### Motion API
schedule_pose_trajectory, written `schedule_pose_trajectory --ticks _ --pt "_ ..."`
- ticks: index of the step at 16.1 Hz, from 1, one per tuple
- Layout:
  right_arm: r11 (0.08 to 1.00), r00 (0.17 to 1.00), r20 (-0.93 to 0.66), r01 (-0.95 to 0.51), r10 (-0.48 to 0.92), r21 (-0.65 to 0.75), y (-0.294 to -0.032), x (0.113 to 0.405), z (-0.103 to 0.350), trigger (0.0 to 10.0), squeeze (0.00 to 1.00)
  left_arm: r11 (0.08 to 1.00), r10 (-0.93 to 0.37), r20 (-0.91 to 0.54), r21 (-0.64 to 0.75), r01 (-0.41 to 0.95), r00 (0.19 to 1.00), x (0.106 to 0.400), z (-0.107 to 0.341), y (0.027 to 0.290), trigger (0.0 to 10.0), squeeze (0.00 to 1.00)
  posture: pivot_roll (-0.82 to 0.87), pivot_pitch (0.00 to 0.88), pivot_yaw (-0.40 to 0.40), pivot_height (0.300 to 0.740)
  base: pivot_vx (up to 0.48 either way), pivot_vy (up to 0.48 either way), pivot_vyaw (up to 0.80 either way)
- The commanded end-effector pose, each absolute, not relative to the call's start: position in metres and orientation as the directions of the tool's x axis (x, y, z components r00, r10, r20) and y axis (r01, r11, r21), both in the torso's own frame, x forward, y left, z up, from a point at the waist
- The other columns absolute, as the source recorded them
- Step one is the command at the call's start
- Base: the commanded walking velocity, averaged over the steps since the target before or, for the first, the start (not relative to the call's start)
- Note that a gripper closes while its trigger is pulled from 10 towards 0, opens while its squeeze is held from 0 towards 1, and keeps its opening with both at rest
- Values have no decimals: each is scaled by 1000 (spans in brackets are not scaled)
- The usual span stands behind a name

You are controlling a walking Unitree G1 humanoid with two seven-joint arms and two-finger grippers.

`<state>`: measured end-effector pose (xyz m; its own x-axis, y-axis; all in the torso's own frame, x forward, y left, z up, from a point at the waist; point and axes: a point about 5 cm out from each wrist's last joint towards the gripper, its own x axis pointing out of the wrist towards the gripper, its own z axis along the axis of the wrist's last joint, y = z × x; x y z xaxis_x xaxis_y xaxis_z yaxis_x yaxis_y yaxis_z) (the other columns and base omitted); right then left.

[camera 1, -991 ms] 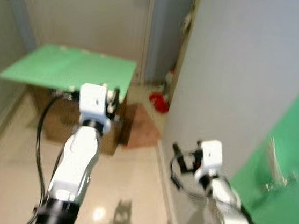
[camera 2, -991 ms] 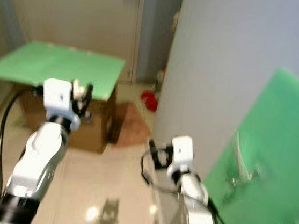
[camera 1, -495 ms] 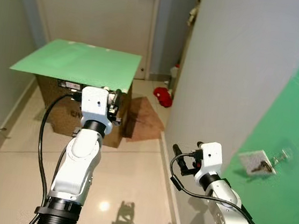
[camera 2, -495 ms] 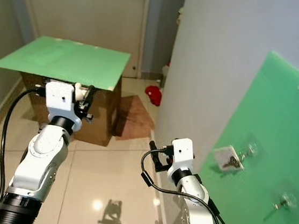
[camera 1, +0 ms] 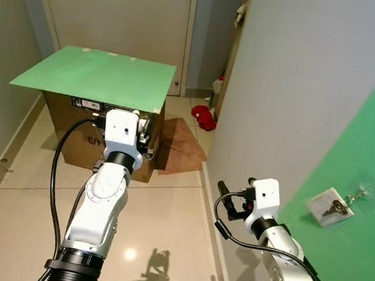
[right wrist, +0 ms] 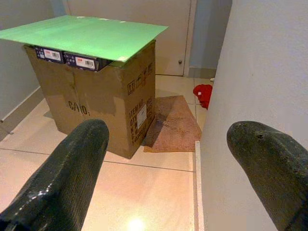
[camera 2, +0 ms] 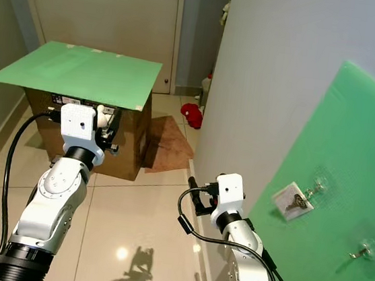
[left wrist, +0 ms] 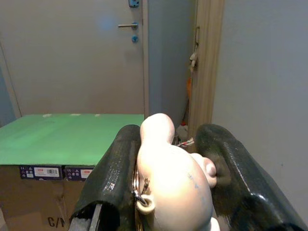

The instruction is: Hang keys on a hook

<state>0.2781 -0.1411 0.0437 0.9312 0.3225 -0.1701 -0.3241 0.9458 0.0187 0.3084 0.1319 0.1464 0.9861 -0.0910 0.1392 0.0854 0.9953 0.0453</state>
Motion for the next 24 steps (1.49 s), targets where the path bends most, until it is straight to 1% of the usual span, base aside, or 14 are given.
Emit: schedule_pose_trajectory --ticks 1,2,3,10,19,24 --pt "947 937 -146 -321 318 6 -143 282 50 10000 8 993 -108 122 55 102 987 308 144 128 0 0 -3 0 -21 740 0 0 800" --pt "948 937 -148 -318 315 8 -143 282 50 10000 12 993 -110 122 55 104 986 308 144 128 0 0 -3 0 -20 740 0 0 800" --pt "950 939 -148 -313 312 15 -144 282 50 10000 0 993 -112 122 53 107 986 308 144 128 0 0 -3 0 -18 740 0 0 0" --pt "947 936 -147 -319 319 23 -141 283 51 10000 0 993 -113 135 56 106 984 308 148 126 0 0 3 0 -15 740 0 0 0" --pt "947 934 -156 -321 320 22 -141 284 49 10000 0 992 -120 140 45 115 983 310 150 124 0 0 -4 0 -10 740 0 457 0" --pt "949 936 -158 -315 314 20 -141 283 49 10000 0 992 -122 142 54 115 982 311 150 124 0 0 -10 0 -6 740 0 0 0"
